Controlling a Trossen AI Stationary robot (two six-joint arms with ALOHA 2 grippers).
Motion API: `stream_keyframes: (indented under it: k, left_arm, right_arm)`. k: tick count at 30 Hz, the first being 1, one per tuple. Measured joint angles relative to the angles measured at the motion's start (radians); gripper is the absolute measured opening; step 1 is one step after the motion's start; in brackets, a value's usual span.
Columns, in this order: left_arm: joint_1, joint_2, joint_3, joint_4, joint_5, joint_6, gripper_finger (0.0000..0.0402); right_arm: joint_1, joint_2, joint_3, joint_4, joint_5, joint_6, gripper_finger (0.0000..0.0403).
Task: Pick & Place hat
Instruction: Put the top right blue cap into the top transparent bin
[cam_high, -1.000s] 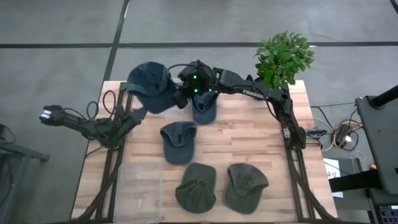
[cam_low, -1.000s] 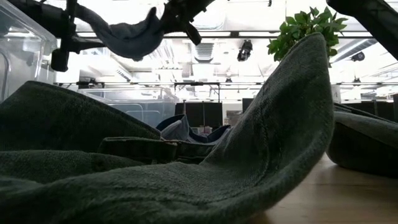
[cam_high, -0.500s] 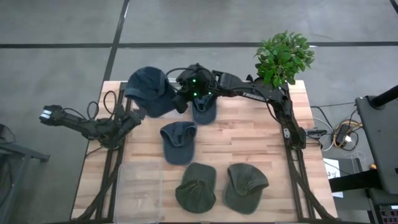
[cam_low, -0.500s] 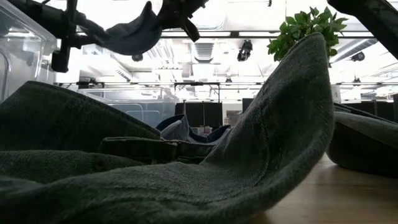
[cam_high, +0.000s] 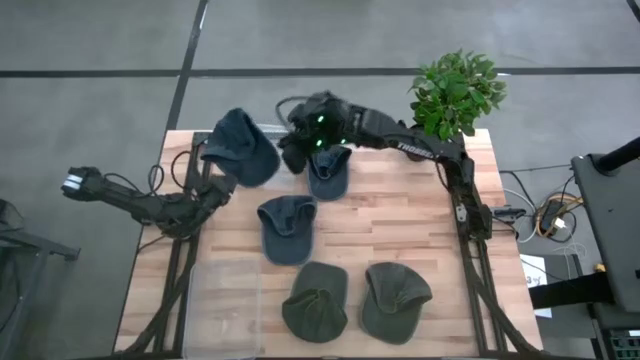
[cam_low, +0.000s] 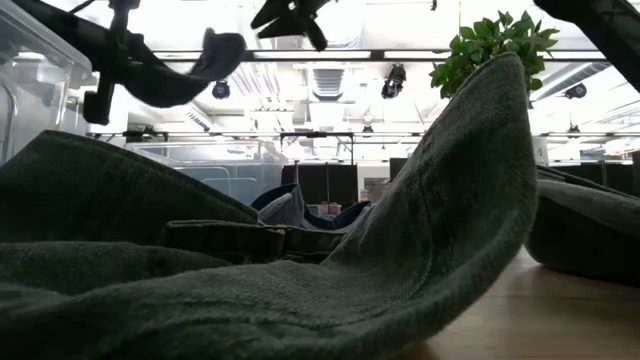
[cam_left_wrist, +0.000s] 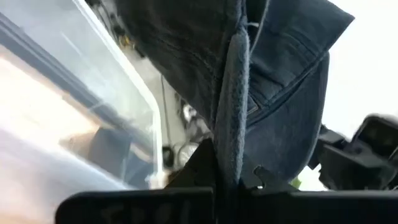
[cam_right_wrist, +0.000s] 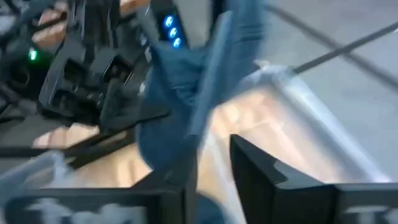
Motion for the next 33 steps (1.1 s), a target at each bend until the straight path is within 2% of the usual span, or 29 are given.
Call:
stream_keyframes:
  k: [5, 8, 15, 18, 23, 27, 33]
  left_arm:
    - [0.000, -0.002, 0.006, 0.003, -0.128, -0.023, 0.0005]
    - [0.000, -0.002, 0.007, 0.001, -0.202, -0.021, 0.0007]
    - [0.033, 0.035, 0.007, 0.000, -0.227, -0.167, 0.0008]
    - [0.075, 0.087, 0.020, 0.004, -0.219, -0.236, 0.0008]
    - [0.149, 0.182, 0.068, 0.001, -0.165, -0.230, 0.0008]
    - [0.211, 0.263, 0.097, -0.010, -0.069, -0.227, 0.0008]
    - [0.279, 0.354, 0.119, -0.012, -0.032, -0.286, 0.0008]
  right_arm:
    - [-0.008, -0.028, -0.002, -0.005, 0.011, -0.047, 0.0163]
    - [-0.005, -0.051, -0.003, 0.018, 0.016, -0.063, 0.0188]
    - [-0.005, -0.071, -0.003, 0.043, 0.026, -0.065, 0.0211]
    - [-0.004, -0.070, -0.003, 0.049, 0.025, -0.076, 0.0211]
    - [-0.004, -0.070, -0.004, 0.040, 0.026, -0.087, 0.0210]
    - [-0.001, -0.070, -0.004, 0.040, 0.024, -0.090, 0.0210]
    - [-0.003, -0.070, -0.004, 0.018, 0.025, -0.112, 0.0210]
